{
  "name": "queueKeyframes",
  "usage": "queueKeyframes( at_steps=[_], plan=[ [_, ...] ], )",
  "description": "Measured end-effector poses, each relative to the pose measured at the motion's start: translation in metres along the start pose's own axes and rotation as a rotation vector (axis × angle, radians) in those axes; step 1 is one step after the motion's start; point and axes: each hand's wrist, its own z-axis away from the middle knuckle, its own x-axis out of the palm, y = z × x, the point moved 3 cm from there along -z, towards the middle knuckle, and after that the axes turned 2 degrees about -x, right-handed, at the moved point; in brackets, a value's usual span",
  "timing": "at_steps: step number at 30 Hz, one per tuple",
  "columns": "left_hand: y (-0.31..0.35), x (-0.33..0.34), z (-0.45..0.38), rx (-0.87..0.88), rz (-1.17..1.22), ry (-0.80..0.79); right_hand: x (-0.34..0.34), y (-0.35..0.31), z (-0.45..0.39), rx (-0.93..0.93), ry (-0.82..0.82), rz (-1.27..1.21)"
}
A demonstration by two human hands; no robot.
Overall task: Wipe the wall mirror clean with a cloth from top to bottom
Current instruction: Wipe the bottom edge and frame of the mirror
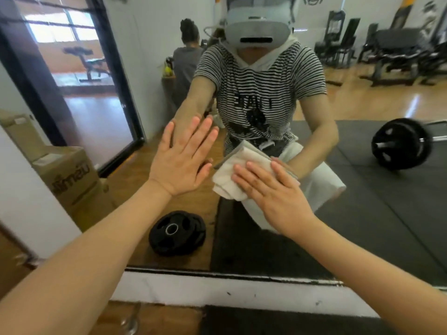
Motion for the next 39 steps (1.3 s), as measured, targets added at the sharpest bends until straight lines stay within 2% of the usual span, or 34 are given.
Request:
queueKeyframes(
  at_steps=[4,9,15,19,21,24,28,34,39],
  plan=[
    [-0.002,-0.001,0.000,-0.011,-0.002,0.001,-0.014,0.022,0.000,-0.014,-0.061,0.028],
    [0.000,-0.001,-0.001,-0.006,-0.005,0.020,-0.030,0.036,-0.001,-0.037,-0.057,0.042],
    [-0.001,-0.005,-0.006,-0.021,-0.010,-0.025,-0.015,0.011,0.000,0.115,0.027,-0.003],
    [0.006,-0.029,-0.013,-0.074,0.129,-0.046,0.002,0.009,-0.004,0.184,0.121,0.032],
    [0.009,-0.038,-0.026,-0.032,0.157,-0.029,0.010,0.008,-0.004,0.227,0.167,0.107],
    [0.013,-0.031,-0.051,0.110,0.119,-0.014,0.025,-0.007,0.007,0.282,0.202,0.091],
    [0.023,-0.013,-0.067,0.256,0.014,-0.009,0.061,-0.045,0.070,0.212,0.092,0.057],
    [0.023,-0.012,-0.066,0.272,-0.072,0.005,0.106,-0.085,0.131,0.162,0.020,0.025],
    [0.020,-0.005,-0.062,0.292,-0.110,0.023,0.140,-0.125,0.206,0.057,-0.050,-0.145]
  ],
)
